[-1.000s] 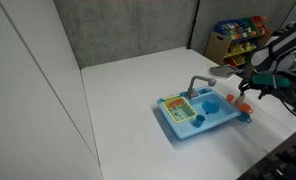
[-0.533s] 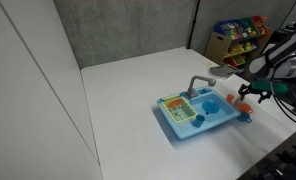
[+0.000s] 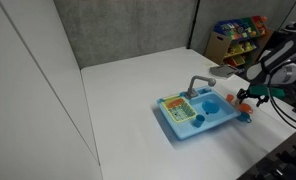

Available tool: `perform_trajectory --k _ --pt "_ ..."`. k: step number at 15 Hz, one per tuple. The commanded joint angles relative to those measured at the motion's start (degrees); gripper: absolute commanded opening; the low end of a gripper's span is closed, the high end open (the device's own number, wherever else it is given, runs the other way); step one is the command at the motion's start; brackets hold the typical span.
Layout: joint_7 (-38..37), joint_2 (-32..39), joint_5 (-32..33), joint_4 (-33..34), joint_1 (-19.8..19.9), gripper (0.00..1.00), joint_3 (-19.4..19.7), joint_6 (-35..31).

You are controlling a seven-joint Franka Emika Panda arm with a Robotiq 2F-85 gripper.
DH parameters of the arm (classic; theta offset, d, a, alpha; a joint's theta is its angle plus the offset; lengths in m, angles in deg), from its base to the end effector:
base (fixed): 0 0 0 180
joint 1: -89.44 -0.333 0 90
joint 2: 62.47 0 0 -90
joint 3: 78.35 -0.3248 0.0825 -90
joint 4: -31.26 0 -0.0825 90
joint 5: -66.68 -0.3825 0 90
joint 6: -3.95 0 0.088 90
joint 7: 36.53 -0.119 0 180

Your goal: Put the blue cup on the counter then put the orange mug on the blue plate

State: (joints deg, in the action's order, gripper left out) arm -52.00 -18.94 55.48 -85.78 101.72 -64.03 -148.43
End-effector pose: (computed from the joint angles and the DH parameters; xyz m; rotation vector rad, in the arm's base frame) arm 0.4990 -0.2652 0.0615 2.7771 -1.2679 -0.1781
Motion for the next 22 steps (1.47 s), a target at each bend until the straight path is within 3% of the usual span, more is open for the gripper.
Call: perform_trajectory --k 1,10,15,16,22 --pt "2.69 1.45 0.1 1.77 1.64 1.0 -1.6 -1.79" --pt "10.72 1.19 2.56 1.23 2.26 1.0 -2.8 -3.41" --pt "14.89 0.15 4.02 1.3 3.84 1.0 -3.84 -0.62" --pt "11.88 1.15 3.67 0.81 2.04 1.0 -2.61 -2.61" --pt "13.63 1.46 3.7 0.56 2.97 1.0 -3.38 -3.5"
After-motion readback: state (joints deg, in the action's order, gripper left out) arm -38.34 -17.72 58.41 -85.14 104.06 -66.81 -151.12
